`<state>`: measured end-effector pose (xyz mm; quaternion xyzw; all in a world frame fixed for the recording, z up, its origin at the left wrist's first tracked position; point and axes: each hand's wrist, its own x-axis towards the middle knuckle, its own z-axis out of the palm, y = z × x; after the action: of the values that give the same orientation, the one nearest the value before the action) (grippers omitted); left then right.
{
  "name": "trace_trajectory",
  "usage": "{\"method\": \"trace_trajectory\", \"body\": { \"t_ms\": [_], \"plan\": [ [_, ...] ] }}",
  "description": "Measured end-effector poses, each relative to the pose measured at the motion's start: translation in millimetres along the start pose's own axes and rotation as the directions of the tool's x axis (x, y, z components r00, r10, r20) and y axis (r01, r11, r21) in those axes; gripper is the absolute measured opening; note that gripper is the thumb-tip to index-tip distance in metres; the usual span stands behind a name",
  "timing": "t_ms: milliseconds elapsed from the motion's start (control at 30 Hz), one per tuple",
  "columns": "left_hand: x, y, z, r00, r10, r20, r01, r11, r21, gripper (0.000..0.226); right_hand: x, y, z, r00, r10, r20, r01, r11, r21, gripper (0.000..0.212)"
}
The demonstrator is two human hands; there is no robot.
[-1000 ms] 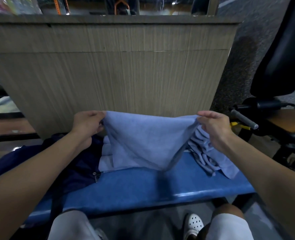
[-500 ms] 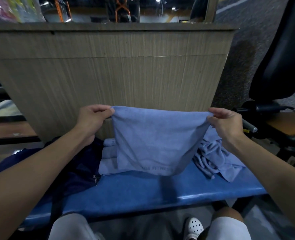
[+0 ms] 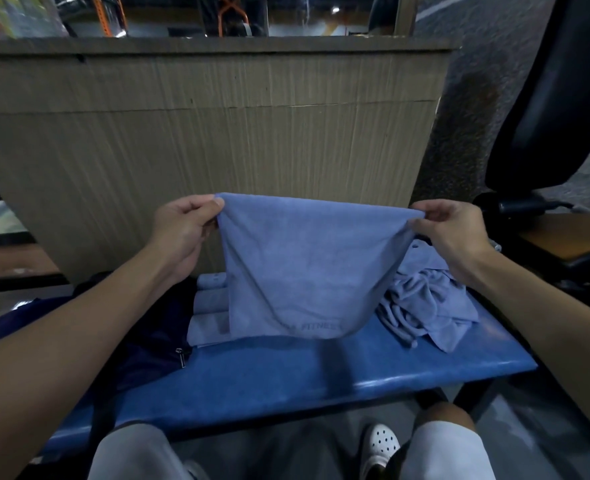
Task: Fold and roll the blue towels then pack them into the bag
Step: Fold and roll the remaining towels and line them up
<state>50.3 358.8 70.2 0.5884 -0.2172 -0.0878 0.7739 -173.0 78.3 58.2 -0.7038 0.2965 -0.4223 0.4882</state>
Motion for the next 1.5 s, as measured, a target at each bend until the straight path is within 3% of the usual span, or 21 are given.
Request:
{"method": "trace_trajectory", "body": {
  "t_ms": [133, 367, 533, 767, 1067, 1267, 1400, 1500],
  "plan": [
    [4, 6, 4, 0.998, 0.061, -0.034, -0.062, 0.998, -0.03, 0.007, 7, -8, 1, 0.986, -0.105, -0.132, 0.096, 0.993, -0.076, 0.004],
    [-1, 6, 8, 0.991, 0.112, -0.067, -0.111, 0.994, 0.017, 0.007, 4, -18, -7, 0.962, -0.191, -0.197, 0.164, 0.975, -0.147, 0.003],
    [-19, -4, 5, 0.997, 0.055, -0.051, -0.052, 0.997, 0.05, 0.01, -13, -7, -11, 0.969, -0.219, -0.112, 0.19, 0.955, -0.228, 0.002],
    [-41, -11, -11, 1.0, 0.021, -0.001, -0.021, 0.996, 0.09, 0.012, -28, 11, -21, 0.981, -0.176, -0.077, 0.162, 0.973, -0.161, 0.011],
    [-11, -76, -7, 0.984, -0.174, -0.035, 0.178, 0.958, 0.224, 0.008, -7, 71, 8, 0.996, -0.09, -0.004, 0.087, 0.967, -0.239, 0.01],
    [43, -167, -3, 0.967, -0.214, -0.136, 0.25, 0.89, 0.382, 0.011, 31, 148, 47, 0.994, -0.026, 0.102, 0.074, 0.859, -0.507, 0.021],
    [78, -221, -2, 0.984, -0.157, -0.087, 0.179, 0.818, 0.546, 0.024, 55, 193, 67, 0.991, 0.034, 0.127, 0.049, 0.799, -0.599, 0.02],
    [92, -242, 2, 0.994, -0.102, -0.046, 0.109, 0.777, 0.62, 0.02, 61, 208, 78, 0.977, -0.099, 0.187, 0.208, 0.616, -0.759, 0.04]
  ]
}}
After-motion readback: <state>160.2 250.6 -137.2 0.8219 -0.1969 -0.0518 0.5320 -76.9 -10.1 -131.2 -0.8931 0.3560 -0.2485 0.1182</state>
